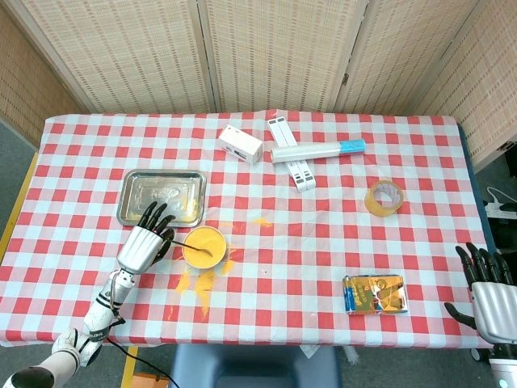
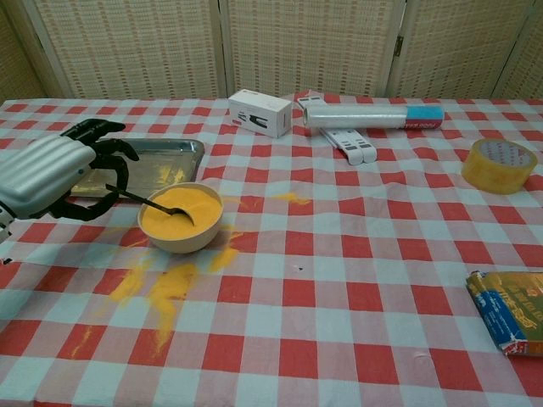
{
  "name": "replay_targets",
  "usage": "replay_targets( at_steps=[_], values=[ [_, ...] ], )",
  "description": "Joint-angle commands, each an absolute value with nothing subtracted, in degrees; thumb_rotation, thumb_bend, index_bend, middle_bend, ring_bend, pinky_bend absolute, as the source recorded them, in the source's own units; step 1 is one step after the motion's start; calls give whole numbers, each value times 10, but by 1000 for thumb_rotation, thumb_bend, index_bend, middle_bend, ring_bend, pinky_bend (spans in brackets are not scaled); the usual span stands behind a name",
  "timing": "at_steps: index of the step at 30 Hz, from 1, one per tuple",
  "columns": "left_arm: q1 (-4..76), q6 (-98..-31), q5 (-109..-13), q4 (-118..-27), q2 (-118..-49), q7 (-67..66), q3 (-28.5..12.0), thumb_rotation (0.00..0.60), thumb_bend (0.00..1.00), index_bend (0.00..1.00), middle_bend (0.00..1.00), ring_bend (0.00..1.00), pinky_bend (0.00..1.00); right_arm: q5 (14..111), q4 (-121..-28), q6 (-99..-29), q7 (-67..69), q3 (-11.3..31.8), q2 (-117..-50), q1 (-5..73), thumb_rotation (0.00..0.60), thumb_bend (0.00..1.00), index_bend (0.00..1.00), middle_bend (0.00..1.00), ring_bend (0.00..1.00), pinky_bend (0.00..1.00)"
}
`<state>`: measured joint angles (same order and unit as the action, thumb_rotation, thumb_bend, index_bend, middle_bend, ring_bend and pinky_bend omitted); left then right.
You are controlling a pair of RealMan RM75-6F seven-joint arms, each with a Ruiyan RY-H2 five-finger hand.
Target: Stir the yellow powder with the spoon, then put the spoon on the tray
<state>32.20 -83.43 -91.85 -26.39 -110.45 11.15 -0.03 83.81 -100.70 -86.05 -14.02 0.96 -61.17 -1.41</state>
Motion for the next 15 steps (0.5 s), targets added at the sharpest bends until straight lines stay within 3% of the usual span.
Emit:
replay_targets(
  at_steps=[1, 15],
  values=[
    [321, -841, -916, -271, -1100, 110, -5, 600, 552, 863, 280, 1, 0, 838, -1007, -860, -140, 9, -612, -14, 600, 86, 0, 0, 0, 0],
    [314, -866, -915, -352, -1061, 87, -15, 600, 670, 909, 335, 21, 0, 847, -1009, -863, -132, 6, -607, -16, 600, 86, 0, 0, 0, 0]
  ],
)
